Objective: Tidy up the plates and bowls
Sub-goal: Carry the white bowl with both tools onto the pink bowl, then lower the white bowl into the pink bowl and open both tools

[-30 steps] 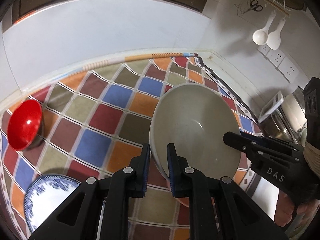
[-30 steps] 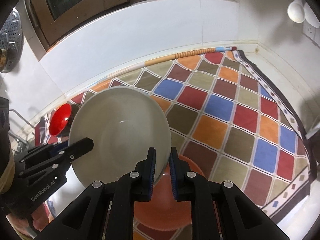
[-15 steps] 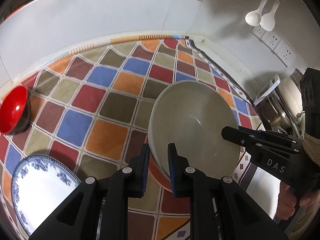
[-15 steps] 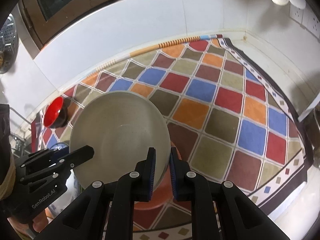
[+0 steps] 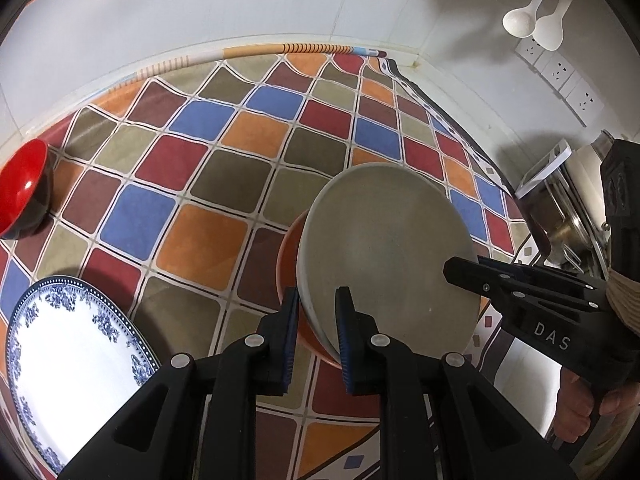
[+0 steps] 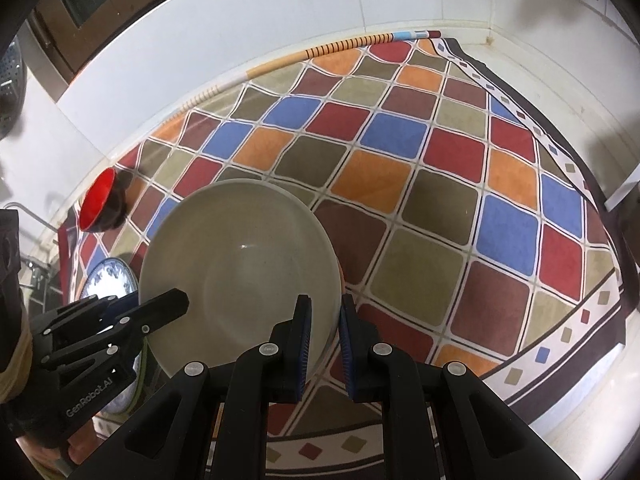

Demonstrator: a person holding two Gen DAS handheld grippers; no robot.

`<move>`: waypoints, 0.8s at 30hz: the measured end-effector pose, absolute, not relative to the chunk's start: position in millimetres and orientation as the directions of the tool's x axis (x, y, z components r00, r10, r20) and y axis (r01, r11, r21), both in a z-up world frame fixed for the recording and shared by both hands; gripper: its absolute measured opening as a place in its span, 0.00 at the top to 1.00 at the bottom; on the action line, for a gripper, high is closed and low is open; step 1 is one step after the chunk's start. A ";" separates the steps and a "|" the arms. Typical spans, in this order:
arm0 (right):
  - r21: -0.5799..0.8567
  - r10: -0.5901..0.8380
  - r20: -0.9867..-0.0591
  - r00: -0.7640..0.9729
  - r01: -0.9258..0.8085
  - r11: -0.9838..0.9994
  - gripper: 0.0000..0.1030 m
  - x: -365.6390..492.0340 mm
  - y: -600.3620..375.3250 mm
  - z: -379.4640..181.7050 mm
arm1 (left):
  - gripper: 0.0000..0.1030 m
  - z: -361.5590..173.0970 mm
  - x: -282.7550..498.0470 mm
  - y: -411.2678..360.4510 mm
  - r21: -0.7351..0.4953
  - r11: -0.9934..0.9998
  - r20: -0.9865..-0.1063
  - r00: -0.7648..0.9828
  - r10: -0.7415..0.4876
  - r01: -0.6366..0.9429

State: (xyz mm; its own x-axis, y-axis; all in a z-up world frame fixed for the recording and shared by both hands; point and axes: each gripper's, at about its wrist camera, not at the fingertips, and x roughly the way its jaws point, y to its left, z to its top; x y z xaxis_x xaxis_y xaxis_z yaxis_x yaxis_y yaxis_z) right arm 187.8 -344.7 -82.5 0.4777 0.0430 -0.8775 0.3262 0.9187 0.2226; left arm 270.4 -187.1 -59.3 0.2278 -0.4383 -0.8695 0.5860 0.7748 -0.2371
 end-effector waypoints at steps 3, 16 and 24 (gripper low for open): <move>0.227 0.051 -0.880 0.471 0.325 0.918 0.85 187.4 -344.8 -85.3 | 0.82 -61.2 270.7 -187.1 -0.238 0.779 -0.872 0.226 -0.434 0.580; 0.225 0.063 -0.887 0.457 0.310 0.924 0.85 191.0 -341.6 -94.6 | 0.82 -69.5 274.3 -186.2 -0.239 0.790 -0.878 0.222 -0.424 0.564; 0.221 0.059 -0.886 0.460 0.306 0.926 0.85 191.6 -341.4 -94.9 | 0.72 -66.9 272.4 -187.3 -0.225 0.784 -0.875 0.233 -0.423 0.578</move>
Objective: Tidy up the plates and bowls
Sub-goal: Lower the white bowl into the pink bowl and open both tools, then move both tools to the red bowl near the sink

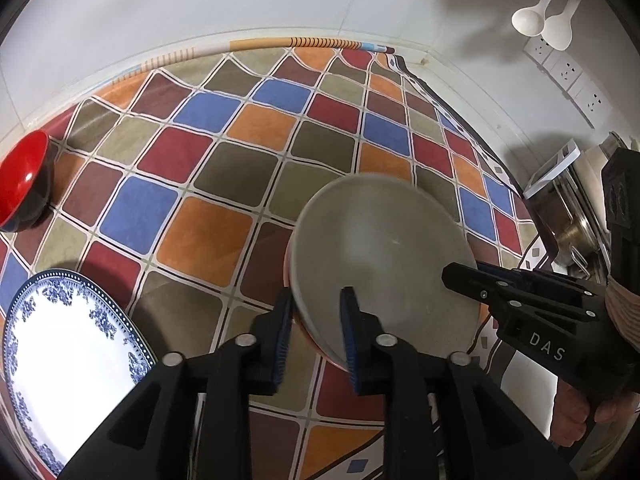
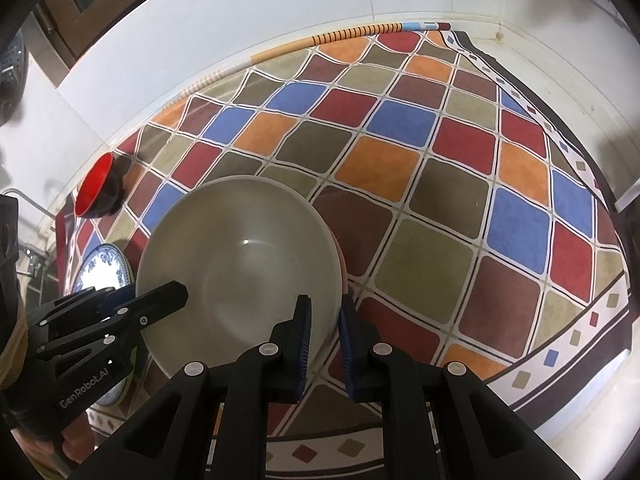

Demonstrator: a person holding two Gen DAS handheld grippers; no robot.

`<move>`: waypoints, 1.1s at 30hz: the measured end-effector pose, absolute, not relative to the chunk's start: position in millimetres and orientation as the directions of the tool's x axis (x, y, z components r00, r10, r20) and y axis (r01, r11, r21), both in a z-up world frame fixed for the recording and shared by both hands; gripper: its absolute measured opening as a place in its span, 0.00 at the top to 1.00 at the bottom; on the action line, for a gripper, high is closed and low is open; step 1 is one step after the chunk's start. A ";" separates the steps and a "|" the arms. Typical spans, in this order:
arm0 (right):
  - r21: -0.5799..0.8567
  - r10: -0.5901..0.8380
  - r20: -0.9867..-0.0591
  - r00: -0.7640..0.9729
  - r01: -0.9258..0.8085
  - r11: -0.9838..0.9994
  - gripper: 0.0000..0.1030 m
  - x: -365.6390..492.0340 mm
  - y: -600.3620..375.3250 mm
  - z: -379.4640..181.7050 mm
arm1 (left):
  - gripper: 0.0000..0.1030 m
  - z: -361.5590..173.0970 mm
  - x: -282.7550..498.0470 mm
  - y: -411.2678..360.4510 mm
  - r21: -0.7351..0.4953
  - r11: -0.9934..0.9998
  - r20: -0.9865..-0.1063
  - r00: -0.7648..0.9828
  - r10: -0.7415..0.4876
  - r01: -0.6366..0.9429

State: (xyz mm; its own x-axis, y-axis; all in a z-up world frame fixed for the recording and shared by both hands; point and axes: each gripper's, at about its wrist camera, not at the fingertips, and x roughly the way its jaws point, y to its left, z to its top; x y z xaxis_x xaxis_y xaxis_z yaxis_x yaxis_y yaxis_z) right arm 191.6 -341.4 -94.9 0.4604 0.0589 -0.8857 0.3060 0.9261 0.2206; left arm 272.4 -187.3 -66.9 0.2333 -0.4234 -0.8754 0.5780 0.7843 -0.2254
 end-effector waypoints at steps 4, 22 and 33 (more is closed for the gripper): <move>0.223 0.059 -0.884 0.465 0.306 0.926 0.84 191.2 -341.9 -95.3 | 0.59 -61.6 271.0 -186.5 -0.203 0.785 -0.868 0.264 -0.421 0.585; 0.136 -0.042 -0.847 0.529 0.293 0.947 0.54 189.1 -330.9 -71.0 | 0.43 -32.1 272.5 -168.4 -0.135 0.809 -0.828 0.383 -0.409 0.571; 0.108 -0.073 -0.811 0.580 0.271 0.957 0.39 193.2 -311.2 -50.4 | 0.31 -9.0 278.8 -135.5 -0.110 0.837 -0.789 0.465 -0.401 0.535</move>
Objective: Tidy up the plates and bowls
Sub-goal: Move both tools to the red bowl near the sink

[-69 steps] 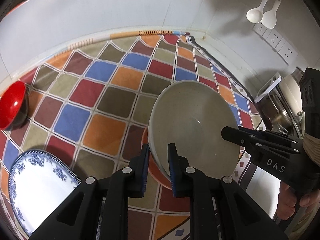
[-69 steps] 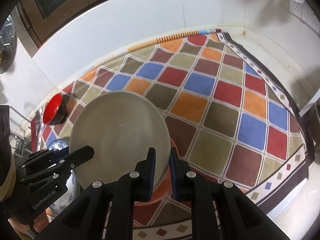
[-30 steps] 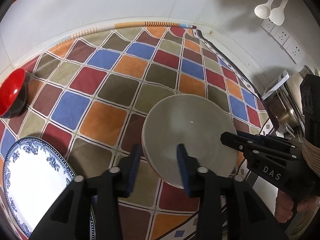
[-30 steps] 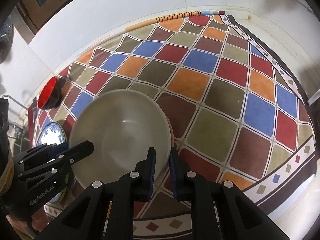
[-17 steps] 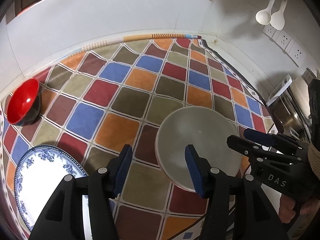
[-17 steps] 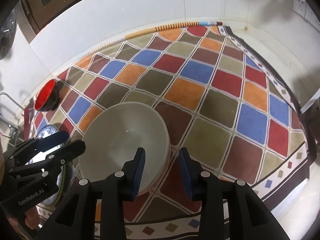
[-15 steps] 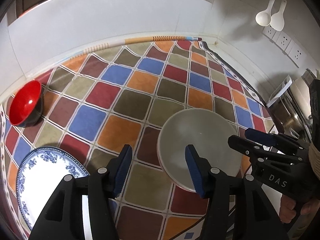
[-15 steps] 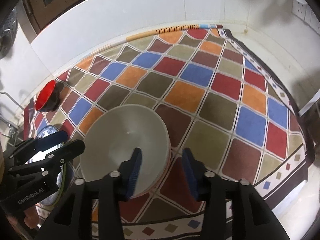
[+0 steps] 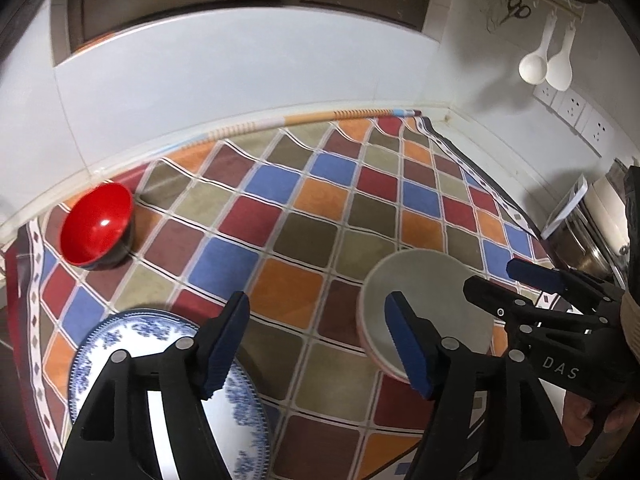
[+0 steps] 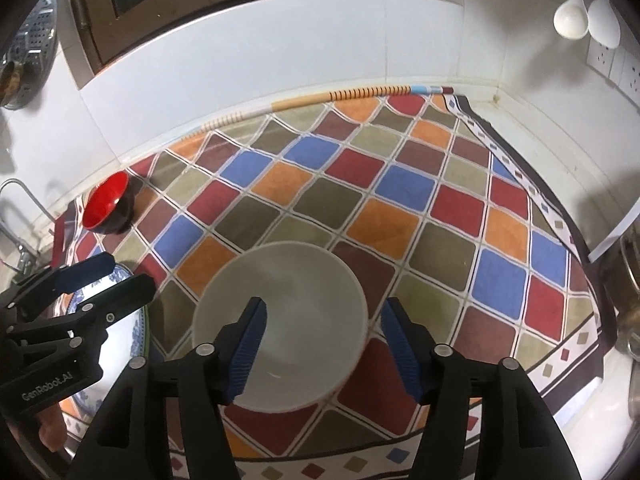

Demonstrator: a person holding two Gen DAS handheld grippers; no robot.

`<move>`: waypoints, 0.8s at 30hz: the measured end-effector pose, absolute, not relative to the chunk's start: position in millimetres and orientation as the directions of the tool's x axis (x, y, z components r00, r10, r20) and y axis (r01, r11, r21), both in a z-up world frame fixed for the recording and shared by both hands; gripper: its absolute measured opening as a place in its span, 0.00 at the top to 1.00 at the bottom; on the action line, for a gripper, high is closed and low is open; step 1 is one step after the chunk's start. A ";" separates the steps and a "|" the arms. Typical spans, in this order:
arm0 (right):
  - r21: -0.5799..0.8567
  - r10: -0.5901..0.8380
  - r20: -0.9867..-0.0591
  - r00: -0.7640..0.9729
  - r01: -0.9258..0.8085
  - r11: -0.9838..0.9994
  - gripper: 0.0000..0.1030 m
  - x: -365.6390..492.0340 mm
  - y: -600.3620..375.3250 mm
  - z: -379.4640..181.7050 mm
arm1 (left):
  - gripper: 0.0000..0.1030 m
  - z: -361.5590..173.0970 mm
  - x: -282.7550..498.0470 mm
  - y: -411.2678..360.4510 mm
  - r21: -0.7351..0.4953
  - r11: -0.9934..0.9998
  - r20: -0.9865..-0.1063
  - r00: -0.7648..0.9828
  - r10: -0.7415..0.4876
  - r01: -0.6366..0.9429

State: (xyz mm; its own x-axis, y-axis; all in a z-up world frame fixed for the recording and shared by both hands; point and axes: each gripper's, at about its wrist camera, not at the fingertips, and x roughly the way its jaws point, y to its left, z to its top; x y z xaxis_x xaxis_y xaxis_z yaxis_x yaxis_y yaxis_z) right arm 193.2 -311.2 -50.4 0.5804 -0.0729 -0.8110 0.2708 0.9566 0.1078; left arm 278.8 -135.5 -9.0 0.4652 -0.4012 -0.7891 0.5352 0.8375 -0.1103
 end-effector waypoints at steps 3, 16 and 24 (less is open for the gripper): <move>0.108 -0.074 -0.795 0.602 0.261 0.959 0.36 197.0 -302.5 -43.1 | 0.28 -3.4 283.0 -121.8 -0.104 0.852 -0.778 0.492 -0.392 0.514; 0.115 -0.039 -0.724 0.689 0.176 0.978 0.35 228.2 -245.3 -15.5 | 0.14 16.0 300.6 -45.8 -0.061 0.913 -0.735 0.601 -0.314 0.403; 0.137 0.027 -0.705 0.709 0.098 0.986 0.29 252.8 -197.1 -6.7 | 0.12 21.1 315.5 7.4 -0.042 0.947 -0.719 0.648 -0.250 0.318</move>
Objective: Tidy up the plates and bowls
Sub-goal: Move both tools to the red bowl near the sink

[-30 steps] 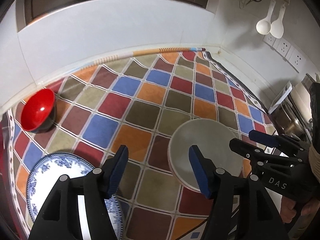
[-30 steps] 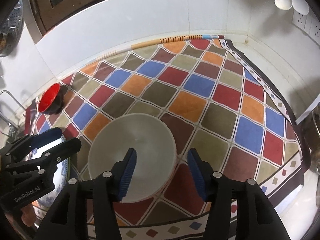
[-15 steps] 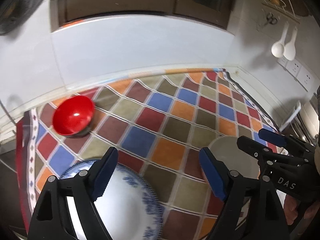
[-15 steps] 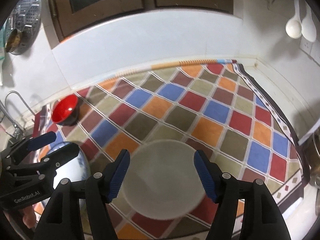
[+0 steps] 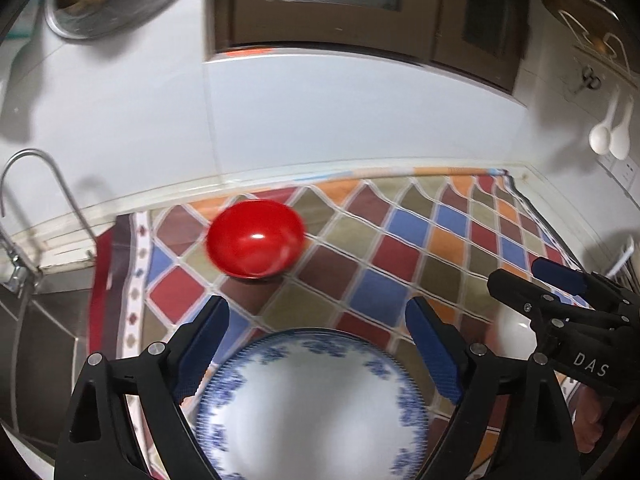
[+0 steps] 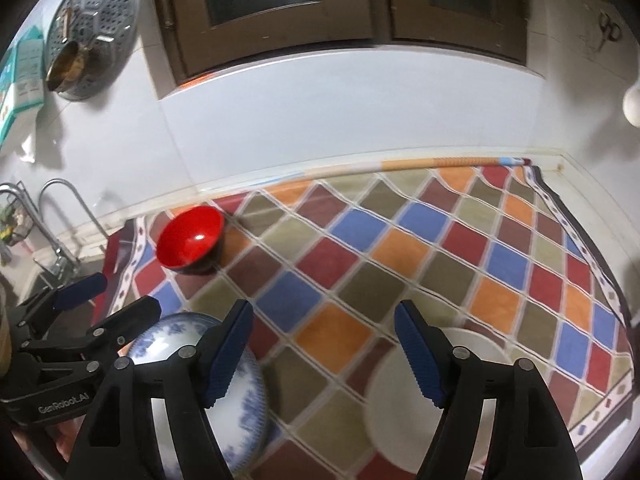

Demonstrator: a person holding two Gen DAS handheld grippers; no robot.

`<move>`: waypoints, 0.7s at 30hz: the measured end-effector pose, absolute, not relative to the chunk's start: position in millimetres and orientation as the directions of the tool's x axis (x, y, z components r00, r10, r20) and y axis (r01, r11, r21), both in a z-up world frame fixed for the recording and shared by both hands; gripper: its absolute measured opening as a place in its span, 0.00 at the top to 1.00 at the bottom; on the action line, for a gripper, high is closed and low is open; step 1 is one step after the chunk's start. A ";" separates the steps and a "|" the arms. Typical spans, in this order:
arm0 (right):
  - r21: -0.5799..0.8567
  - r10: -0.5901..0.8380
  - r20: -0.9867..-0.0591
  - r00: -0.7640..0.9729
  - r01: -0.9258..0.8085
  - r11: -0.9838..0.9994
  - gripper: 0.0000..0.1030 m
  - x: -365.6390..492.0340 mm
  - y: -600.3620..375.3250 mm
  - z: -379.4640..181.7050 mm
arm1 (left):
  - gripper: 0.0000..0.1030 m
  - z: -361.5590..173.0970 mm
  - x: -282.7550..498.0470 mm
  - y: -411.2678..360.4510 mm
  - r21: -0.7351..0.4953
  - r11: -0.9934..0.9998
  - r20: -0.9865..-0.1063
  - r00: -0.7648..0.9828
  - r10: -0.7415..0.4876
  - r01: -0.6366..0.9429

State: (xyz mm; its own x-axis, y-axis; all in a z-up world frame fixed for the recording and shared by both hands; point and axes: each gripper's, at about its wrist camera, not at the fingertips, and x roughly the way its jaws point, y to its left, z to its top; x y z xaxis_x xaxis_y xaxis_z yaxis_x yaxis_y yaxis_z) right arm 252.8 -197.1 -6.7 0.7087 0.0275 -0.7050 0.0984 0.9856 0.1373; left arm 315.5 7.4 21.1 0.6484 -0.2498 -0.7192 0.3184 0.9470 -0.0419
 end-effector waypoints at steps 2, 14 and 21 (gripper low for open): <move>0.142 0.039 -0.701 0.712 0.086 0.986 0.29 260.8 -185.5 -4.9 | 0.12 23.7 319.5 20.2 -0.039 0.954 -0.710 0.663 -0.235 0.297; 0.133 0.056 -0.647 0.760 0.040 0.990 0.29 303.2 -126.2 6.7 | 0.12 29.5 354.3 70.2 0.039 0.970 -0.686 0.712 -0.147 0.239; 0.125 0.054 -0.632 0.773 0.034 0.992 0.29 328.1 -102.2 8.2 | 0.13 13.8 383.3 79.9 0.027 0.968 -0.711 0.685 -0.158 0.251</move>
State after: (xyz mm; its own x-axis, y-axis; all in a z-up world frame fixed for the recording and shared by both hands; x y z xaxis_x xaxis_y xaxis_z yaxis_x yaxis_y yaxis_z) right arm 328.1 -102.2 8.2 0.7729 0.0538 -0.6323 0.0335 0.9915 0.1254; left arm 383.3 79.9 13.8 0.6848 -0.1576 -0.7115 0.2509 0.9676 0.0272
